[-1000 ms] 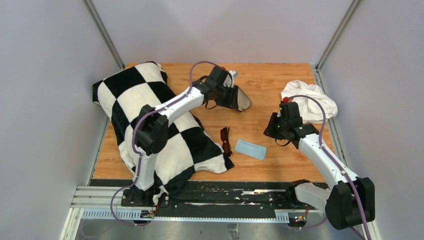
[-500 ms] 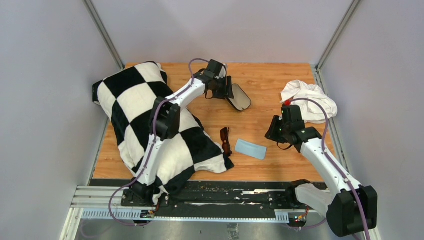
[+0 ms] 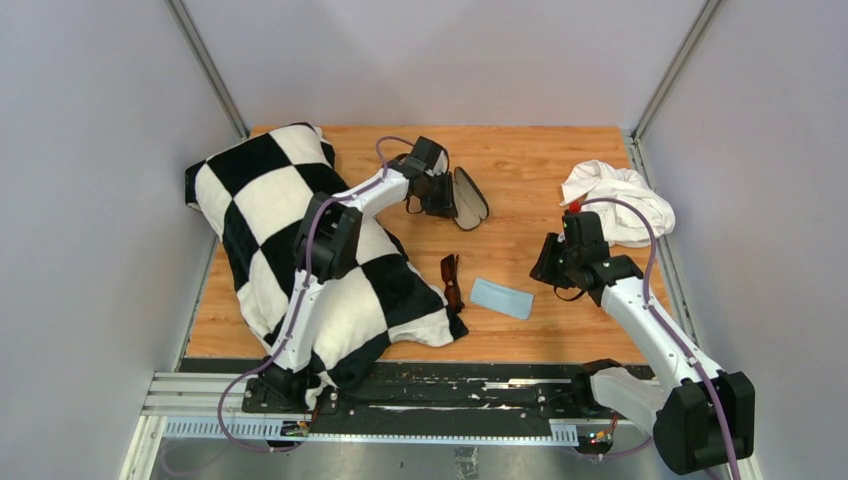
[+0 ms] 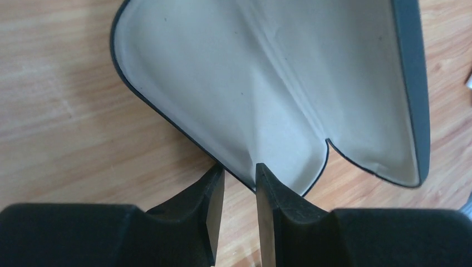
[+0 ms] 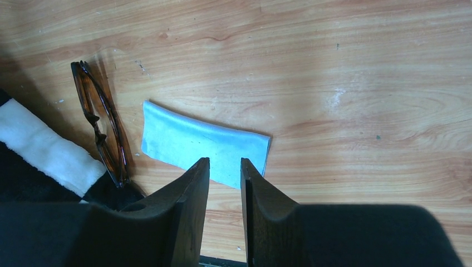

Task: Organize the sunglasses
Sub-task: Adjust the sunglasses case at the center of the board.

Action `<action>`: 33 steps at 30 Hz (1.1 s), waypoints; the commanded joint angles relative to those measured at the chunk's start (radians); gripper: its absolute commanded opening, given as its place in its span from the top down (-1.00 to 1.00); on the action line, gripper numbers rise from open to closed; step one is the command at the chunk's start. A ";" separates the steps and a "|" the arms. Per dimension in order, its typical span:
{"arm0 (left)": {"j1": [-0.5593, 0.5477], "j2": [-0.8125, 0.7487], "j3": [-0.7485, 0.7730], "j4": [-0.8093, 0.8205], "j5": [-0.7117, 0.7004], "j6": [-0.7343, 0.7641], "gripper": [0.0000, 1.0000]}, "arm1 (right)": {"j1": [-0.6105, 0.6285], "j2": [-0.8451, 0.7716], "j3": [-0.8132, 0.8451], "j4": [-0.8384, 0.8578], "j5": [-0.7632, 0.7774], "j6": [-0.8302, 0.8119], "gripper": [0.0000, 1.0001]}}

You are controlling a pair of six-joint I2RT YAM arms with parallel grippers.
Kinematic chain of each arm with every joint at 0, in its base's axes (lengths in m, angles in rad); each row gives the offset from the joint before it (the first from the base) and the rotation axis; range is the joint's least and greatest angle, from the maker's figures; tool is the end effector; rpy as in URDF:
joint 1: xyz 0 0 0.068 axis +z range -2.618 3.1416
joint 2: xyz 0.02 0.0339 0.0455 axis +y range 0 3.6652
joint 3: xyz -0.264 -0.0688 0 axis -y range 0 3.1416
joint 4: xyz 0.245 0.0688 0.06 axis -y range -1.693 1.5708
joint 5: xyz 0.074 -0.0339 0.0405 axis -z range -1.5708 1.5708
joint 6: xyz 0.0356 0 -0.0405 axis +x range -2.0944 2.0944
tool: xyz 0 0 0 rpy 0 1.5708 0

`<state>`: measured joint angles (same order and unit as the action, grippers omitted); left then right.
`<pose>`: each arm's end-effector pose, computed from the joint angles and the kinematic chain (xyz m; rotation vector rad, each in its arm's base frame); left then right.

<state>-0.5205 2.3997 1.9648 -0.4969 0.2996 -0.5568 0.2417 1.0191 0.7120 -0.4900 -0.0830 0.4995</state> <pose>0.4516 -0.2710 0.1564 0.0837 2.6347 -0.7879 0.2030 0.0531 0.2431 0.2695 2.3966 0.4491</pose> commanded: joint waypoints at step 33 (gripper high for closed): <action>-0.269 -0.379 -0.425 0.339 -0.140 -0.354 0.06 | -0.012 -0.047 -0.068 -0.025 -0.011 0.014 0.30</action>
<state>-0.7948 2.1166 1.5398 -0.1360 0.2169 -0.9424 0.2417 0.9810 0.6617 -0.4892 -0.1051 0.5014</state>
